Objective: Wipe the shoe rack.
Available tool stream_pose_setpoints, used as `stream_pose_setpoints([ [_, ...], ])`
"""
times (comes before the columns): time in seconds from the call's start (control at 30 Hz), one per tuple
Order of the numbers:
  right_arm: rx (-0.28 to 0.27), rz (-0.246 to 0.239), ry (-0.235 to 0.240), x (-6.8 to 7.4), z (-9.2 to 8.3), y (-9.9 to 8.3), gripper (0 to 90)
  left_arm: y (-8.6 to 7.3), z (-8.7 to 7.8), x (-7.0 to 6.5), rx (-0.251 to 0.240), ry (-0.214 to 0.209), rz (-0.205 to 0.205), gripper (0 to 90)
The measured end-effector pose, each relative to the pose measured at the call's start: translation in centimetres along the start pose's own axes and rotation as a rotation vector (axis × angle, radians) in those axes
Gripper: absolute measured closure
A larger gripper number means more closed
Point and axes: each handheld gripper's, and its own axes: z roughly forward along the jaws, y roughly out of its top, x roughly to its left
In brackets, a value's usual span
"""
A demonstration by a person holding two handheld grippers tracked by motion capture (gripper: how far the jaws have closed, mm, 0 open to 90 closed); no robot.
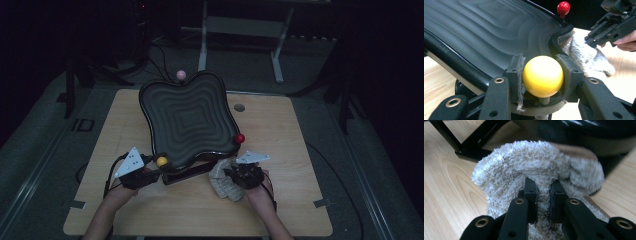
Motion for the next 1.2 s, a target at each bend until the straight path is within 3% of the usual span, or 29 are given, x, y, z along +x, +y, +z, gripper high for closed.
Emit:
stream_pose_setpoints([
  [0.17,-0.017,0.021,-0.023,0.0,1.4,0.6,80.1,0.0,0.0,0.0,0.003,-0.001,0.003,58.8],
  [0.2,-0.032,0.023,-0.059,-0.1,2.0,0.8,79.9,0.0,0.0,0.0,0.002,-0.003,0.004,58.7],
  [0.4,-0.064,0.050,-0.134,0.0,4.5,0.2,77.5,0.0,0.0,0.0,0.000,-0.001,0.002,58.7],
  [0.6,-0.070,0.061,-0.166,0.1,4.7,0.3,68.8,0.0,0.0,-0.1,-0.001,0.006,0.001,58.7],
  [0.7,-0.068,0.057,-0.189,0.4,4.9,0.4,69.8,0.1,0.0,-0.2,0.003,0.008,-0.001,58.7],
  [0.83,-0.061,0.059,-0.179,0.9,5.2,0.4,74.1,0.0,0.0,-0.2,0.000,0.005,-0.005,58.7],
  [0.93,-0.059,0.034,-0.179,1.9,5.6,0.4,75.3,0.0,0.0,-0.2,-0.001,0.004,-0.006,58.7],
  [1.03,-0.066,0.013,-0.167,3.6,6.4,0.6,75.3,0.0,0.0,-0.2,-0.001,0.007,-0.006,58.6],
  [1.2,-0.068,-0.017,-0.091,6.8,7.8,1.3,75.5,0.0,0.0,-0.3,-0.003,0.010,-0.008,58.6],
])
